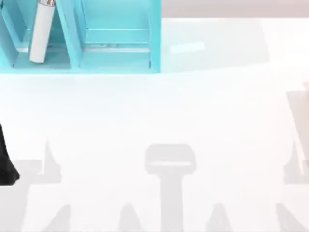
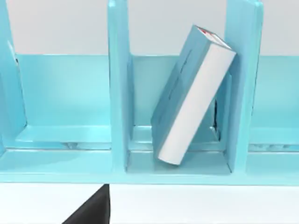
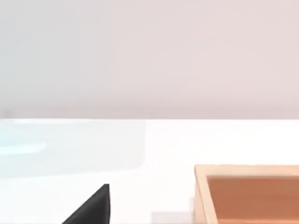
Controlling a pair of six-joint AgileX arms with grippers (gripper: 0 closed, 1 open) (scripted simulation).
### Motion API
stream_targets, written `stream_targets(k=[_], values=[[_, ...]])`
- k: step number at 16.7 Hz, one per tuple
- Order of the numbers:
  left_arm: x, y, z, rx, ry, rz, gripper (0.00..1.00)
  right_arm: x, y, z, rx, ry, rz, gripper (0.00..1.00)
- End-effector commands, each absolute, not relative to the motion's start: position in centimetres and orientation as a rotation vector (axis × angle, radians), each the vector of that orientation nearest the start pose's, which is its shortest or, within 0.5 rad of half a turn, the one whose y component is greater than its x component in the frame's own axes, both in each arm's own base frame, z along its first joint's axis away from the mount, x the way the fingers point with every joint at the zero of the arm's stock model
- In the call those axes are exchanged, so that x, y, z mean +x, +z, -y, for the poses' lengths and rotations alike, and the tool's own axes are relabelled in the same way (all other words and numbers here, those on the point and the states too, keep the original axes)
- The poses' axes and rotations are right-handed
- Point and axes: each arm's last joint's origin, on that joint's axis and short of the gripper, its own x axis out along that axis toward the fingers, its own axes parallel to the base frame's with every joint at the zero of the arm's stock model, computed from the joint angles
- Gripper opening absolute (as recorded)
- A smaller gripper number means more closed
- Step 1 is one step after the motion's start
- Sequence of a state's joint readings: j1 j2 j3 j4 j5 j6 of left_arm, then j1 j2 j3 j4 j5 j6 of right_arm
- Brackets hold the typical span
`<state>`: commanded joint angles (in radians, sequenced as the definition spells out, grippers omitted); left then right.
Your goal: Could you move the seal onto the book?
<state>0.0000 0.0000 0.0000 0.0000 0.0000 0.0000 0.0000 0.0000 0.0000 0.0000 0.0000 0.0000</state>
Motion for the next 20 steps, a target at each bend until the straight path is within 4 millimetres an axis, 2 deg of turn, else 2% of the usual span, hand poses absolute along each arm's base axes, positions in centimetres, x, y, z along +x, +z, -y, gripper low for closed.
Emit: stream_targets(k=[4, 7, 10, 12, 15, 17, 20], values=[[10.6, 16.8, 0.2, 0.009, -0.002, 0.02, 1.0, 10.6, 16.0, 0.1, 0.0, 0.0, 0.0, 1.0], [11.2, 19.2, 0.3, 0.039, -0.005, 0.079, 1.0, 10.6, 16.0, 0.1, 0.0, 0.0, 0.0, 1.0], [13.0, 21.7, 0.6, 0.078, 0.0, 0.113, 1.0, 10.6, 16.0, 0.1, 0.0, 0.0, 0.0, 1.0], [15.2, 22.9, 0.8, 0.109, 0.006, 0.11, 1.0, 10.6, 16.0, 0.1, 0.0, 0.0, 0.0, 1.0], [19.8, 23.5, 1.4, 0.163, 0.015, 0.077, 1.0, 10.6, 16.0, 0.1, 0.0, 0.0, 0.0, 1.0], [23.4, 22.7, 1.9, 0.204, 0.019, 0.045, 1.0, 10.6, 16.0, 0.1, 0.0, 0.0, 0.0, 1.0], [28.4, 19.8, 2.6, 0.264, 0.023, -0.01, 1.0, 10.6, 16.0, 0.1, 0.0, 0.0, 0.0, 1.0]])
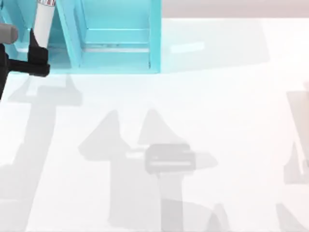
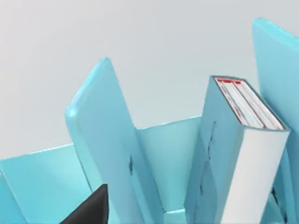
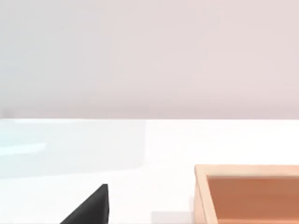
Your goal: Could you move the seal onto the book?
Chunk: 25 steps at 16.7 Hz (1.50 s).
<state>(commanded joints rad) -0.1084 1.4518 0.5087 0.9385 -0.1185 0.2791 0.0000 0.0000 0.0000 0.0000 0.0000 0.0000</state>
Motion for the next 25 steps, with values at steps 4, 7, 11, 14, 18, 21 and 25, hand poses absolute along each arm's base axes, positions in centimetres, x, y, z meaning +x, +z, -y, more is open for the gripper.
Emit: stream_targets(k=[4, 7, 11, 14, 18, 21, 25], values=[[33.0, 14.4, 3.3, 0.333, 0.025, -0.069, 1.0, 10.6, 16.0, 0.1, 0.0, 0.0, 0.0, 1.0], [34.7, 11.0, 3.5, 0.37, 0.023, -0.103, 1.0, 10.6, 16.0, 0.1, 0.0, 0.0, 0.0, 1.0], [35.6, 9.1, 3.6, 0.393, 0.021, -0.122, 1.0, 10.6, 16.0, 0.1, 0.0, 0.0, 0.0, 1.0], [35.6, 9.1, 3.6, 0.393, 0.021, -0.122, 1.0, 10.6, 16.0, 0.1, 0.0, 0.0, 0.0, 1.0], [36.4, 8.9, 3.5, 0.393, 0.022, -0.125, 1.0, 10.6, 16.0, 0.1, 0.0, 0.0, 0.0, 1.0], [39.1, 8.6, 3.5, 0.394, 0.021, -0.122, 1.0, 10.6, 16.0, 0.1, 0.0, 0.0, 0.0, 1.0], [43.4, 8.2, 3.4, 0.394, 0.022, -0.12, 1.0, 10.6, 16.0, 0.1, 0.0, 0.0, 0.0, 1.0]])
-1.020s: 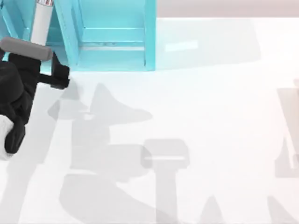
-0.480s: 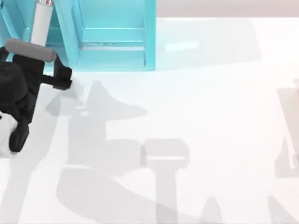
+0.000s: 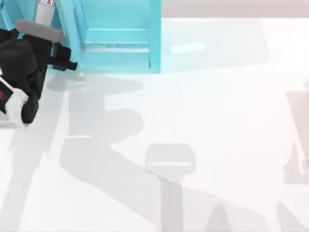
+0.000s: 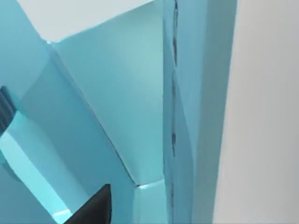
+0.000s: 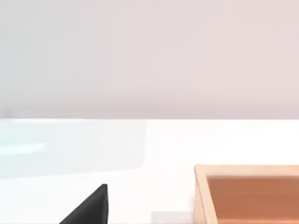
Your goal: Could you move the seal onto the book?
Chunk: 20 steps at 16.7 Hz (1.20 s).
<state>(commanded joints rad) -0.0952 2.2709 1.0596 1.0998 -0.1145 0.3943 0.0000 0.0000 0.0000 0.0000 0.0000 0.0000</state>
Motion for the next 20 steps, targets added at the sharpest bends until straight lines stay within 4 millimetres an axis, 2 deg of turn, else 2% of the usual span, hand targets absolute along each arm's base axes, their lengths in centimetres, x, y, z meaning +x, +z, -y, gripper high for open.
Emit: stream_targets(k=[3, 8, 20], values=[[45.3, 8.0, 3.2, 0.394, 0.022, -0.121, 1.0, 10.6, 16.0, 0.1, 0.0, 0.0, 0.0, 1.0], [45.5, 7.9, 3.2, 0.393, 0.021, -0.122, 1.0, 10.6, 16.0, 0.1, 0.0, 0.0, 0.0, 1.0], [45.5, 7.9, 3.2, 0.393, 0.021, -0.122, 0.1, 10.6, 16.0, 0.1, 0.0, 0.0, 0.0, 1.0]])
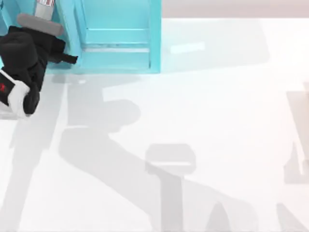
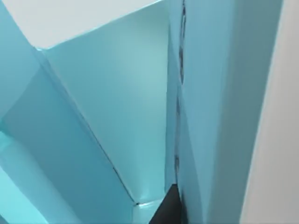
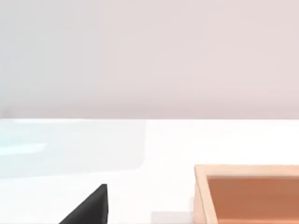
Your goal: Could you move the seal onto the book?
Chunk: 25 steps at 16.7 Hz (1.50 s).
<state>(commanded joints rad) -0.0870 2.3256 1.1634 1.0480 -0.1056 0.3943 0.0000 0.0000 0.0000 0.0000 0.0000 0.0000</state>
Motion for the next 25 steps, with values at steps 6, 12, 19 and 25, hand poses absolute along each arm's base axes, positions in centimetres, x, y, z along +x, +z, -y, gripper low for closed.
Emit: stream_targets(k=[6, 12, 19, 25], values=[[45.5, 7.9, 3.2, 0.393, 0.021, -0.122, 0.0, 10.6, 16.0, 0.1, 0.0, 0.0, 0.0, 1.0], [45.3, 7.8, 3.0, 0.401, 0.023, -0.137, 0.0, 10.6, 16.0, 0.1, 0.0, 0.0, 0.0, 1.0], [41.3, 16.7, 3.4, 0.399, 0.015, -0.136, 0.0, 10.6, 16.0, 0.1, 0.0, 0.0, 0.0, 1.0], [32.2, 25.2, 3.0, 0.397, 0.021, -0.127, 0.0, 10.6, 16.0, 0.1, 0.0, 0.0, 0.0, 1.0]])
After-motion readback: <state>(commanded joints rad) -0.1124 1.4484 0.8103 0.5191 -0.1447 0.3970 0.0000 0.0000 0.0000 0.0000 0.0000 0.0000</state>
